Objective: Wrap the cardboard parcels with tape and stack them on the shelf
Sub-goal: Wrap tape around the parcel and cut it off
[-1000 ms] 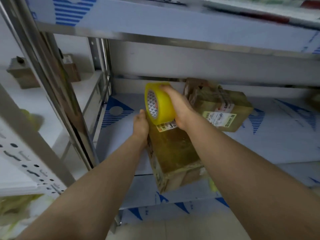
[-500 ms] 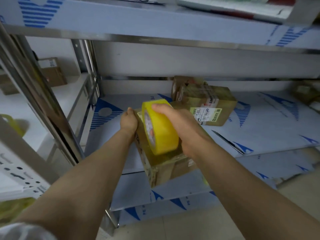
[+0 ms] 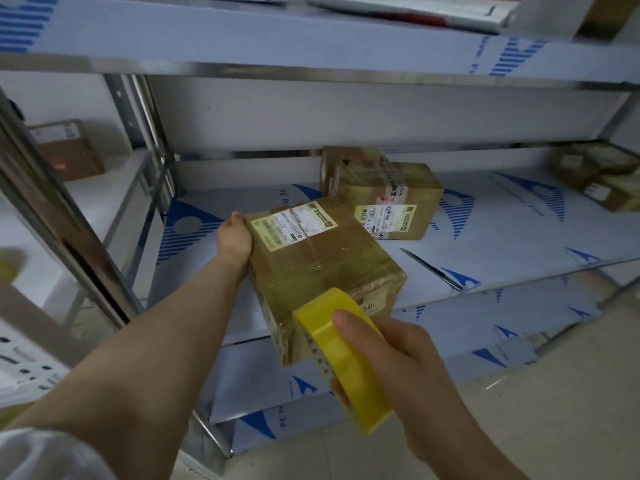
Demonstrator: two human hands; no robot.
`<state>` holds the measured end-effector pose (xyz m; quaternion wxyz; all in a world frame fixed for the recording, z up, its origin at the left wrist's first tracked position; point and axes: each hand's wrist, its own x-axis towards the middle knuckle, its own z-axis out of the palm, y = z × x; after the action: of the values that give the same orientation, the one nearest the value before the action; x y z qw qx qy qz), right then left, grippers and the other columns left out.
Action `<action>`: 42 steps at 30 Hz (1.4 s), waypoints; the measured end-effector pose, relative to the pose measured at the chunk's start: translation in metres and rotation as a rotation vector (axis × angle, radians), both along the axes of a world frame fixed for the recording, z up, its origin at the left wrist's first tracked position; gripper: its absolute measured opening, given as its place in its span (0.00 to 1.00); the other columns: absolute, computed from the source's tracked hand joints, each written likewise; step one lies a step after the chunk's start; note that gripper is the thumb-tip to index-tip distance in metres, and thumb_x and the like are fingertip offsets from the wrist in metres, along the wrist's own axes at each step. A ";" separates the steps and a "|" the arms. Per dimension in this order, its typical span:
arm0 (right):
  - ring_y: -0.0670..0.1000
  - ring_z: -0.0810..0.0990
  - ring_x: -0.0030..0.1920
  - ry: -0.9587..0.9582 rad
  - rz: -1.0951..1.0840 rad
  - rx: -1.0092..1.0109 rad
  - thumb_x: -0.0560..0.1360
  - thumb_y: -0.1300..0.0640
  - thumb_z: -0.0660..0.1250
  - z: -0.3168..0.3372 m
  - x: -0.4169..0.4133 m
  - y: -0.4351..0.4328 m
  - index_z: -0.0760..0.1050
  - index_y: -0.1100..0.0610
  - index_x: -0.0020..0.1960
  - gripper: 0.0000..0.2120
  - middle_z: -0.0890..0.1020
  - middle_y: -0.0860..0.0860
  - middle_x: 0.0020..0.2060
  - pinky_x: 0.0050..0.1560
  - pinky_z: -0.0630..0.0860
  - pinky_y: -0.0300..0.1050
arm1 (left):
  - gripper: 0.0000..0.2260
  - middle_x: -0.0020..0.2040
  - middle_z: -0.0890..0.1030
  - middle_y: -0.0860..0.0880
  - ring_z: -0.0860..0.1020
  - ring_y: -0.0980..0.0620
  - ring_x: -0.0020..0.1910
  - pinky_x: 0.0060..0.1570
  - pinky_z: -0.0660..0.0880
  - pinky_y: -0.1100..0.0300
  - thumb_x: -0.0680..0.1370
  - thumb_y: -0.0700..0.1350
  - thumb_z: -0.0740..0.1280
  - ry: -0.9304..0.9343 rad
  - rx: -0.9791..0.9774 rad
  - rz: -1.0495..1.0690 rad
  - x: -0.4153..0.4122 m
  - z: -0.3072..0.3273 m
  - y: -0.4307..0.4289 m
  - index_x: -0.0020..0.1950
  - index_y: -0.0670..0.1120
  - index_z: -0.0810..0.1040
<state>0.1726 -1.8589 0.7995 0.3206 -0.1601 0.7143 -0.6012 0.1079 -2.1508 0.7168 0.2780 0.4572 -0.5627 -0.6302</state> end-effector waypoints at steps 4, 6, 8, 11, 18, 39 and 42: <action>0.56 0.76 0.34 -0.059 -0.048 0.035 0.53 0.33 0.69 -0.023 0.008 0.000 0.75 0.65 0.37 0.34 0.75 0.59 0.31 0.41 0.78 0.57 | 0.23 0.62 0.76 0.36 0.76 0.39 0.59 0.62 0.72 0.45 0.83 0.51 0.51 -0.010 -0.003 -0.006 0.001 0.001 0.001 0.67 0.35 0.70; 0.56 0.76 0.34 -0.057 -0.067 0.040 0.53 0.32 0.68 -0.035 0.009 -0.001 0.74 0.67 0.38 0.36 0.74 0.61 0.32 0.41 0.76 0.53 | 0.23 0.62 0.76 0.36 0.76 0.39 0.59 0.61 0.73 0.46 0.83 0.51 0.50 -0.006 -0.011 -0.007 0.001 0.002 0.001 0.67 0.35 0.70; 0.56 0.74 0.34 -0.012 -0.065 0.034 0.55 0.32 0.67 -0.047 0.009 -0.001 0.72 0.71 0.41 0.40 0.73 0.65 0.32 0.39 0.73 0.51 | 0.23 0.61 0.76 0.36 0.77 0.40 0.58 0.60 0.73 0.48 0.83 0.51 0.50 -0.007 -0.018 0.000 0.001 0.000 0.001 0.66 0.35 0.70; 0.55 0.72 0.33 0.013 -0.053 0.009 0.59 0.35 0.66 -0.062 0.009 -0.002 0.70 0.75 0.42 0.40 0.72 0.64 0.31 0.37 0.69 0.47 | 0.24 0.56 0.79 0.40 0.79 0.45 0.50 0.46 0.75 0.57 0.83 0.54 0.50 -0.015 -0.032 -0.033 0.001 -0.001 0.002 0.63 0.36 0.73; 0.52 0.74 0.22 -0.071 -0.113 -0.035 0.74 0.53 0.68 -0.084 0.003 -0.009 0.73 0.55 0.24 0.20 0.73 0.55 0.20 0.30 0.75 0.46 | 0.25 0.74 0.62 0.39 0.59 0.42 0.74 0.73 0.49 0.45 0.82 0.50 0.52 -0.761 -0.960 -0.143 -0.002 0.033 0.003 0.76 0.40 0.55; 0.43 0.65 0.17 0.047 -0.236 -0.068 0.74 0.52 0.69 -0.082 -0.005 -0.025 0.61 0.51 0.18 0.29 0.64 0.47 0.16 0.20 0.63 0.32 | 0.43 0.78 0.40 0.40 0.39 0.44 0.77 0.73 0.36 0.49 0.74 0.71 0.37 -1.008 -0.991 -0.632 0.023 0.021 0.102 0.77 0.39 0.39; 0.45 0.66 0.20 0.030 -0.257 -0.088 0.73 0.50 0.70 -0.084 -0.005 -0.027 0.62 0.53 0.20 0.26 0.65 0.49 0.18 0.24 0.66 0.35 | 0.41 0.78 0.40 0.40 0.38 0.44 0.76 0.73 0.37 0.49 0.76 0.69 0.39 -0.995 -0.980 -0.661 0.028 0.020 0.111 0.77 0.40 0.39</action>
<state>0.1676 -1.8855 0.7154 0.2229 -0.0902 0.7064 -0.6658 0.1356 -2.0397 0.7367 -0.0397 0.3199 -0.9433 -0.0797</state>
